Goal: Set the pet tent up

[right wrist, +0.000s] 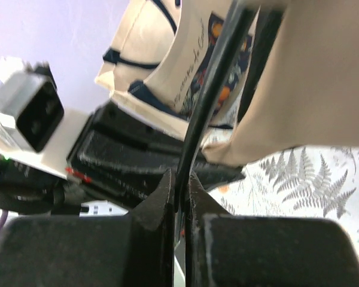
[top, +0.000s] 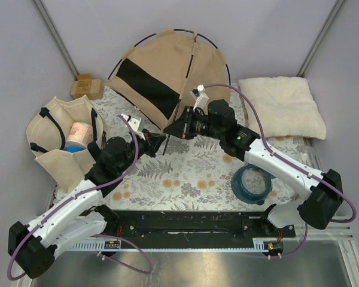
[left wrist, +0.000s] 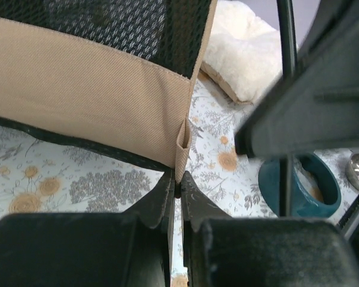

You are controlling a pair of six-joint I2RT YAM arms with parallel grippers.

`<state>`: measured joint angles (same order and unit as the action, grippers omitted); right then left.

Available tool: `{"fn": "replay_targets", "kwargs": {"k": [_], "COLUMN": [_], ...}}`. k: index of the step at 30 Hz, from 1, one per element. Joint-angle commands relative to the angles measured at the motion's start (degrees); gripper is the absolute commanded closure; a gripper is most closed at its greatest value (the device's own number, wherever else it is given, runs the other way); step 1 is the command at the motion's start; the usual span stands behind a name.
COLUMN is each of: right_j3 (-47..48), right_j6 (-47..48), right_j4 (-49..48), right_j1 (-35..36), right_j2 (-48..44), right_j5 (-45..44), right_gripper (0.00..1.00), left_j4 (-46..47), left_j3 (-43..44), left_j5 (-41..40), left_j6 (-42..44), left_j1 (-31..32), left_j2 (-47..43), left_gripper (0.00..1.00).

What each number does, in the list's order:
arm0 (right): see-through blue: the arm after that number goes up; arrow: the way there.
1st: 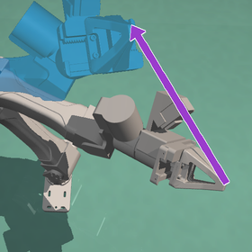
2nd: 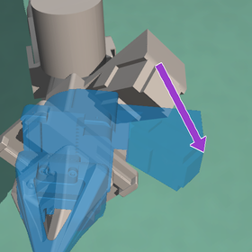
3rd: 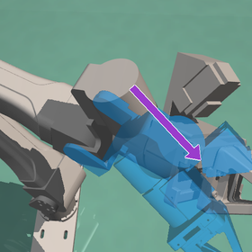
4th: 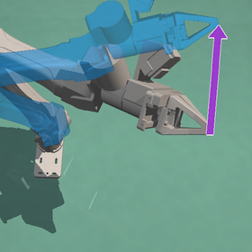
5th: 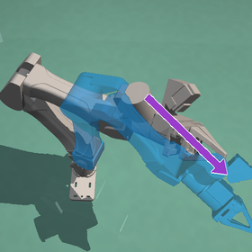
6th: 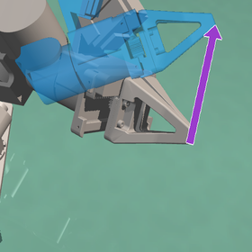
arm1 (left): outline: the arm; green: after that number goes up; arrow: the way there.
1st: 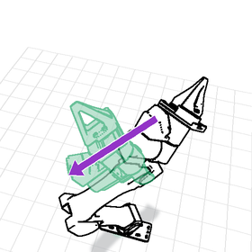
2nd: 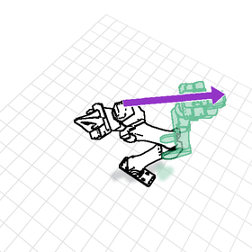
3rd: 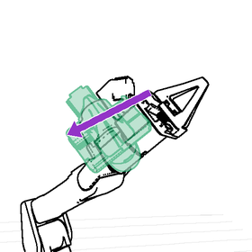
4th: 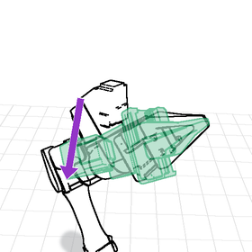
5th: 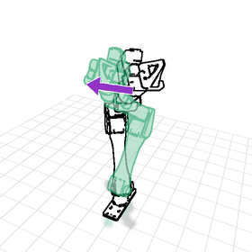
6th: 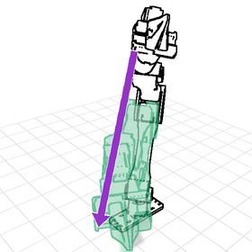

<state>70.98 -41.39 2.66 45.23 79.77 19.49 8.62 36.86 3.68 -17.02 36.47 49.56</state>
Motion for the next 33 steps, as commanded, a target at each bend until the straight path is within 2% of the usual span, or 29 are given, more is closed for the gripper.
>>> {"fn": "replay_targets", "kwargs": {"k": [1,9,17,33], "right_j3": [4.78,4.78,5.84,4.52], "right_j6": [0.96,0.96,2.54,5.70], "right_j4": [-16.79,-22.86,-23.13,-20.32], "right_j1": [-0.76,-0.67,-0.67,-0.85], "right_j2": [-0.49,0.47,2.32,1.53], "right_j5": [-11.48,-19.22,-24.40,-25.73], "right_gripper": [1.00,1.00,1.00,1.00], "left_j4": [-7.03,-14.07,-16.36,-17.15], "left_j3": [-2.40,-4.25,-5.75,-4.17], "left_j5": [2.82,2.47,1.77,-1.22], "left_j6": [-1.00,-0.56,1.37,2.78], "left_j1": [0.27,0.27,0.27,0.27], "left_j2": [-4.64,-9.74,-12.29,-12.12], "left_gripper": [1.00,1.00,1.00,1.00]}}
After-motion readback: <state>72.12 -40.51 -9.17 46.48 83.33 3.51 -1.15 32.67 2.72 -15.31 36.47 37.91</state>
